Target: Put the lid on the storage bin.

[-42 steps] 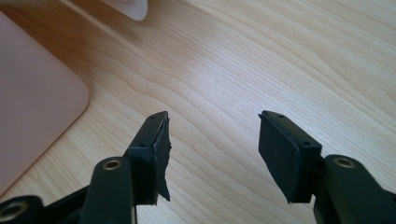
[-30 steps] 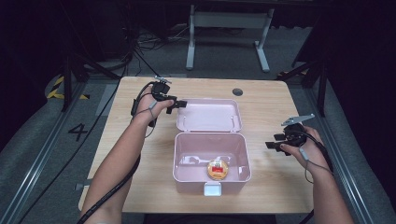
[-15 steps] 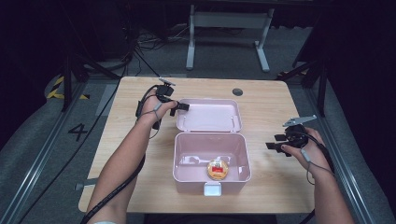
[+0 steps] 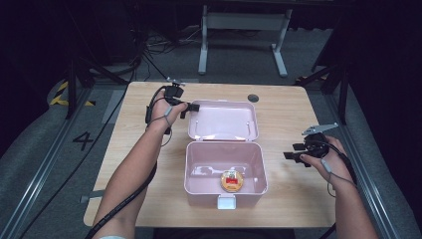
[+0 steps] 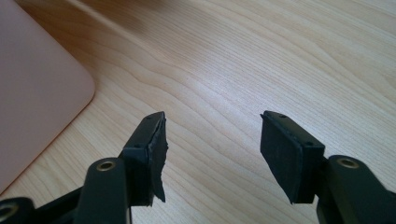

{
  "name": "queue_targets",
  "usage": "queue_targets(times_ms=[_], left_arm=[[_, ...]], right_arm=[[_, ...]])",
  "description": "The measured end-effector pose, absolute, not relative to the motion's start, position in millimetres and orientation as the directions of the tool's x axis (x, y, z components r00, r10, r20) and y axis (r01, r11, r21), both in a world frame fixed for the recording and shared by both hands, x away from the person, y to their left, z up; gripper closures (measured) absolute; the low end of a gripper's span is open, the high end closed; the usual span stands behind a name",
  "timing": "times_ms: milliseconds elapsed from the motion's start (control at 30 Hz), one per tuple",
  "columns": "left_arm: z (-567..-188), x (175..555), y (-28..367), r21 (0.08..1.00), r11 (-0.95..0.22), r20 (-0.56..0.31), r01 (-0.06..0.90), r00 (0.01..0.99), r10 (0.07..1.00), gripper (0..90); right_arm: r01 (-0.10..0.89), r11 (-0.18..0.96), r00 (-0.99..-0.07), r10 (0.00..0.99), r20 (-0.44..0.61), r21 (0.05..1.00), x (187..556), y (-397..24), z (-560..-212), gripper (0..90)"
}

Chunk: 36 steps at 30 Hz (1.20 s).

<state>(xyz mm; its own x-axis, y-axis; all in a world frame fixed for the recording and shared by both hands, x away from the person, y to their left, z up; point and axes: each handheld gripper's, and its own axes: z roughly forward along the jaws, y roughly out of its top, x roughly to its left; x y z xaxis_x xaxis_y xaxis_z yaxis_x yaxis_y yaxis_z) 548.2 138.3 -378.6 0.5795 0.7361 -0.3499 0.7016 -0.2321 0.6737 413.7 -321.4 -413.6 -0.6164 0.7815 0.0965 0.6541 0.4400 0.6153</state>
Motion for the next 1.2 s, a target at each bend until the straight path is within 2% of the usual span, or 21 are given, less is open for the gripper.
queue_targets(times_ms=[333,1067,1200], left_arm=[[-354,540,139,0.736,-0.247,-0.282,0.63,0.618,0.734,72.0],[-320,519,139,0.825,-0.225,-0.224,0.518,0.666,0.712,75.6],[-313,510,140,0.846,-0.236,-0.188,0.479,0.68,0.709,75.8]], right_arm=[[0.665,0.424,-0.599,0.794,0.1,0.615,415,-322,-414,41.6],[0.682,0.403,-0.577,0.809,0.11,0.61,416,-323,-415,41.7],[0.678,0.405,-0.58,0.808,0.108,0.613,416,-322,-415,41.8]])
